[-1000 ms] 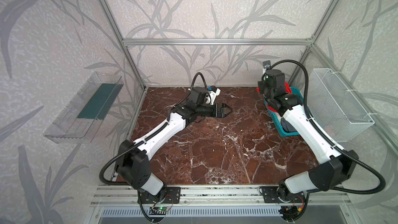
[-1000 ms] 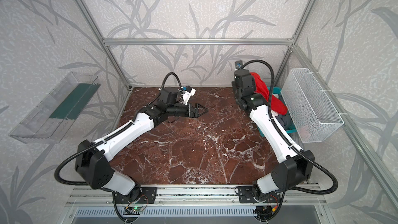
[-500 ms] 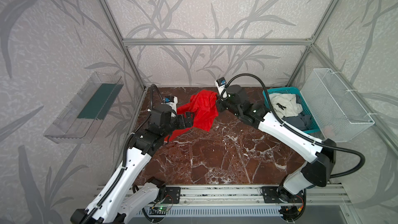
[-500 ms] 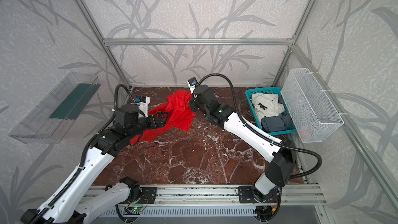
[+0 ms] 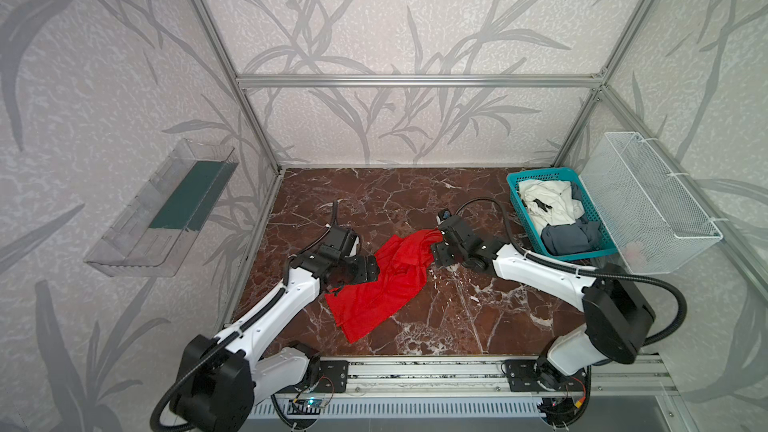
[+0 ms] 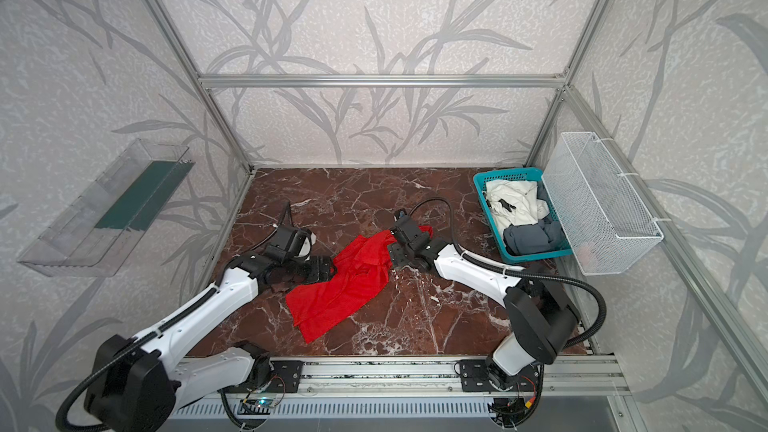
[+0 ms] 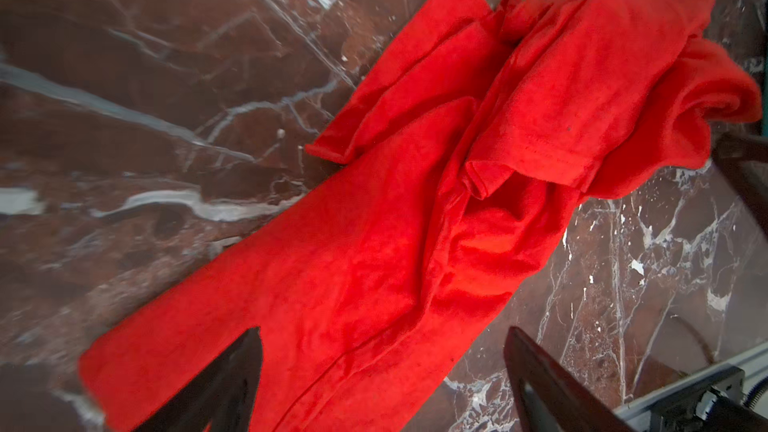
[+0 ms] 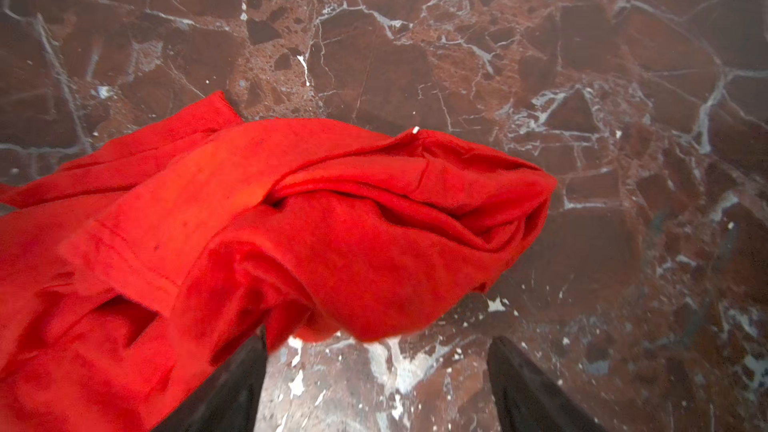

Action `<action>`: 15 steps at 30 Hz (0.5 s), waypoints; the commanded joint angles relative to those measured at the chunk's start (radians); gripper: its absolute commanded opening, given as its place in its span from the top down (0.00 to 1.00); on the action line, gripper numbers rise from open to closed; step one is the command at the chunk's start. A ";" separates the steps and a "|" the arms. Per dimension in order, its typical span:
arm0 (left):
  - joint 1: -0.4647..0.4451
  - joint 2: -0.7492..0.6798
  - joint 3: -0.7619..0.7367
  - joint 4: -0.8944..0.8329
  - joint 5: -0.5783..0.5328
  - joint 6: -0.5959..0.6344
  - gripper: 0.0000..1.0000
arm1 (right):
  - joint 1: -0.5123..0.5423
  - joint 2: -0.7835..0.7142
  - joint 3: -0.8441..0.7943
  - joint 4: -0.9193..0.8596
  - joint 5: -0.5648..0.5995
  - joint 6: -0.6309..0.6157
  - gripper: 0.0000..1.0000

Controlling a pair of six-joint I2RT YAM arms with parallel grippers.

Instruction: Fold and stack the t-shirts

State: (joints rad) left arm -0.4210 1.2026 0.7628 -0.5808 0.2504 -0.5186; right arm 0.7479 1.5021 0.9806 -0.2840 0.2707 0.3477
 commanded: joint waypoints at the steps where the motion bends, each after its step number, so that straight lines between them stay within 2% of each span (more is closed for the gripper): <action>1: -0.065 0.113 0.085 0.112 0.051 0.036 0.11 | 0.000 -0.096 -0.059 -0.061 0.017 0.107 0.14; 6: -0.162 0.313 0.252 0.153 0.028 0.095 0.17 | -0.052 -0.204 -0.160 -0.136 0.013 0.194 0.14; 15: -0.326 0.566 0.590 0.049 -0.167 0.207 0.18 | -0.275 -0.384 -0.345 -0.141 -0.146 0.215 0.12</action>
State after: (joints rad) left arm -0.7170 1.7218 1.2709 -0.4801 0.1753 -0.3744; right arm 0.5095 1.1580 0.6613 -0.4026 0.1944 0.5457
